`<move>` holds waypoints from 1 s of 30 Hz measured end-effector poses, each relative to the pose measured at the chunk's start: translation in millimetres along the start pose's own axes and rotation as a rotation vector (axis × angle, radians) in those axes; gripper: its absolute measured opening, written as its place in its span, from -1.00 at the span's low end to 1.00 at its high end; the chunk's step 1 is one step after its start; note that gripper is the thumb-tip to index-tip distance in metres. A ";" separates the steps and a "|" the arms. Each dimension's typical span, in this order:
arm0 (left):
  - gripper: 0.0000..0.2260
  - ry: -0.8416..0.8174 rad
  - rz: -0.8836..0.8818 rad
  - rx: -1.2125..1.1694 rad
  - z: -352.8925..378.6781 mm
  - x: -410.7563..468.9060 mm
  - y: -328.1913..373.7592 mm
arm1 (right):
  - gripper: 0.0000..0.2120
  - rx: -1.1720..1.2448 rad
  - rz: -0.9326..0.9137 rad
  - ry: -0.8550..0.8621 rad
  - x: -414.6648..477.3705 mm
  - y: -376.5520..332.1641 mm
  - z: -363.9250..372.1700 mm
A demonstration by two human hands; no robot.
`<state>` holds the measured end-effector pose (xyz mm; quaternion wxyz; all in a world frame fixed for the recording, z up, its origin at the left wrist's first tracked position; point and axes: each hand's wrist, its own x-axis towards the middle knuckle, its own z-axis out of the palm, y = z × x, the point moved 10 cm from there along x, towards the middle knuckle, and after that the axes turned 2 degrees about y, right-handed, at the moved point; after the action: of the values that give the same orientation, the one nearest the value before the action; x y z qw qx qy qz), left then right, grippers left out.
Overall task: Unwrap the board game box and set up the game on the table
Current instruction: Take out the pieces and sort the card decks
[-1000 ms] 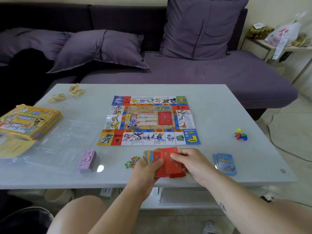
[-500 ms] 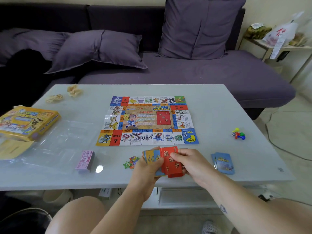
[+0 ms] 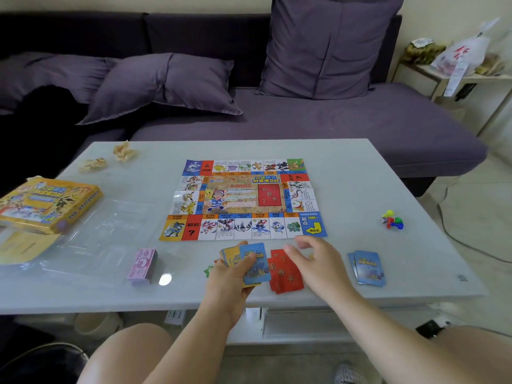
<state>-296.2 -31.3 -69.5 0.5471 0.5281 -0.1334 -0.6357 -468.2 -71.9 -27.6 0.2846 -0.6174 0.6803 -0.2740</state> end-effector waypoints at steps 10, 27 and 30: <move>-0.80 -0.248 -0.147 0.010 64.4 -13.2 -35.6 | -0.91 0.386 0.197 -0.077 5.5 57.4 -41.2; -0.82 -0.322 -0.147 0.065 108.4 -28.5 -59.5 | -0.90 0.328 0.129 -0.186 0.3 58.5 -46.9; -0.83 -0.258 -0.077 0.092 94.4 -23.0 -51.1 | -0.94 0.441 0.219 -0.179 0.5 70.1 -44.7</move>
<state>-405.3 -31.9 -57.2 0.4758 0.4711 -0.2114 -0.7120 -548.7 -65.3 -47.7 0.4994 -0.4848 0.6390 -0.3275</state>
